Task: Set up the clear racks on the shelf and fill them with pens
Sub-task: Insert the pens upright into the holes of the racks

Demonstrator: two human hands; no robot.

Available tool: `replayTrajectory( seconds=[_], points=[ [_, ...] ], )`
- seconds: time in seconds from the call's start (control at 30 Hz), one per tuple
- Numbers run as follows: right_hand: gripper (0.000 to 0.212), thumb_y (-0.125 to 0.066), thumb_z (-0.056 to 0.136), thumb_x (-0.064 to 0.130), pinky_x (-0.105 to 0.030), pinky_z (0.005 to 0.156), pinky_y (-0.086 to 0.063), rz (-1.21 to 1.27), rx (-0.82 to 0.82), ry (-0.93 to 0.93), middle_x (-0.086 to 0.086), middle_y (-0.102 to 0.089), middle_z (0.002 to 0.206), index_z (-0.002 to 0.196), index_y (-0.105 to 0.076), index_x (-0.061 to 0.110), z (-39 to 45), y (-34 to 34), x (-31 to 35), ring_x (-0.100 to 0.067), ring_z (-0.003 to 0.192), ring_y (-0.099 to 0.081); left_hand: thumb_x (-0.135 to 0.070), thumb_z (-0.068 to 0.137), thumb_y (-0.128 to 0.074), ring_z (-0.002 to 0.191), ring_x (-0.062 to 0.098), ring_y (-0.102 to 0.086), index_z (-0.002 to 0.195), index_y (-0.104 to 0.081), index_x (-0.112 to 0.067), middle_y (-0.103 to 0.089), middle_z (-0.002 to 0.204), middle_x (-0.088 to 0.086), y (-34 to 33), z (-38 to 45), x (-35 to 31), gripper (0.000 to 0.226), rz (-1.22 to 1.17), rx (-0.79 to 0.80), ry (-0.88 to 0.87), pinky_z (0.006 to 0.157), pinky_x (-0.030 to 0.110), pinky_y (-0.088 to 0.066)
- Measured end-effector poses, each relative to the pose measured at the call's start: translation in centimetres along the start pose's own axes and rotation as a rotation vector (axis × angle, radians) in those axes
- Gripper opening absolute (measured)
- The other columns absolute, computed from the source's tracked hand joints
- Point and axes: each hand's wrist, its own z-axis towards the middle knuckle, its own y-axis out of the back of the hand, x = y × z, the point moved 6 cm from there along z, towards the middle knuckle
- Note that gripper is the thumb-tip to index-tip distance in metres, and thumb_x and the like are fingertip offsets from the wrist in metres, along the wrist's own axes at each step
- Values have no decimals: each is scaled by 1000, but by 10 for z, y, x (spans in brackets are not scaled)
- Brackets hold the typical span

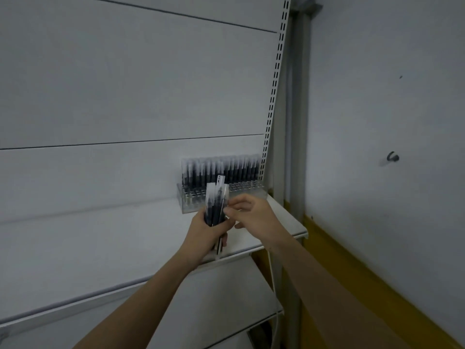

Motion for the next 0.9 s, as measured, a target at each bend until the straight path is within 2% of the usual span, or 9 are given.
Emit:
replayTrajectory(
  seconds=[0.1, 0.23, 0.33, 0.47, 0.6, 0.67, 0.8, 0.9],
  points=[
    [20, -74, 87, 11, -23, 65, -56, 66, -9, -42, 1, -74, 88, 104, -64, 7, 29, 9, -12, -8, 72, -68, -9, 88, -71, 52, 23, -54, 98, -60, -2, -59, 66, 10, -5, 27, 12, 16, -28, 40, 21, 48, 29, -46],
    [12, -68, 92, 7, -26, 68, -56, 195, -57, -65, -2, -72, 84, 103, -64, 11, 69, 28, -29, -12, 73, -67, -11, 88, -73, 54, 25, -56, 100, -54, -2, -58, 63, 12, -1, 59, 32, 24, -8, 71, 72, 51, 29, -47],
    [15, -62, 95, 6, -25, 67, -56, 275, -56, -80, -5, -72, 90, 110, -65, 8, 93, 31, -41, -13, 75, -69, -8, 88, -72, 49, 21, -55, 101, -53, 0, -58, 59, 11, 3, 78, 41, 24, 29, 61, 80, 47, 25, -45],
    [16, -64, 95, 10, -31, 71, -57, 287, -17, -66, -14, -72, 102, 109, -66, 4, 120, 22, -53, -22, 86, -70, -7, 85, -75, 52, 21, -58, 105, -55, -9, -61, 64, 6, -3, 97, 44, 28, 106, 35, 45, 52, 29, -49],
    [7, -67, 92, 7, -30, 75, -59, 322, -77, 51, -7, -73, 91, 99, -66, 9, 154, 39, -44, -18, 83, -70, -13, 88, -73, 53, 28, -58, 105, -51, -5, -61, 62, 14, -2, 109, 54, 28, 80, -89, 76, 48, 32, -47],
    [10, -69, 91, 7, -29, 74, -59, 332, -115, 95, -5, -73, 87, 95, -61, 12, 173, 55, -37, -18, 81, -72, -15, 90, -70, 50, 26, -56, 103, -48, -2, -62, 60, 17, 2, 108, 60, 28, 69, -180, 102, 48, 34, -44],
    [12, -69, 91, 7, -25, 71, -59, 212, -96, 223, -3, -72, 91, 98, -61, 13, 204, 67, -22, -15, 84, -71, -11, 92, -67, 47, 27, -53, 99, -46, 0, -62, 59, 19, 10, 106, 69, 25, 83, -309, 129, 49, 37, -44],
    [16, -69, 91, 7, -28, 74, -59, 99, -65, 329, 2, -67, 86, 100, -64, 18, 217, 63, -16, -11, 79, -67, -11, 92, -67, 51, 29, -55, 101, -47, 4, -63, 60, 18, 15, 106, 73, 26, 92, -345, 134, 54, 42, -47]
  ],
)
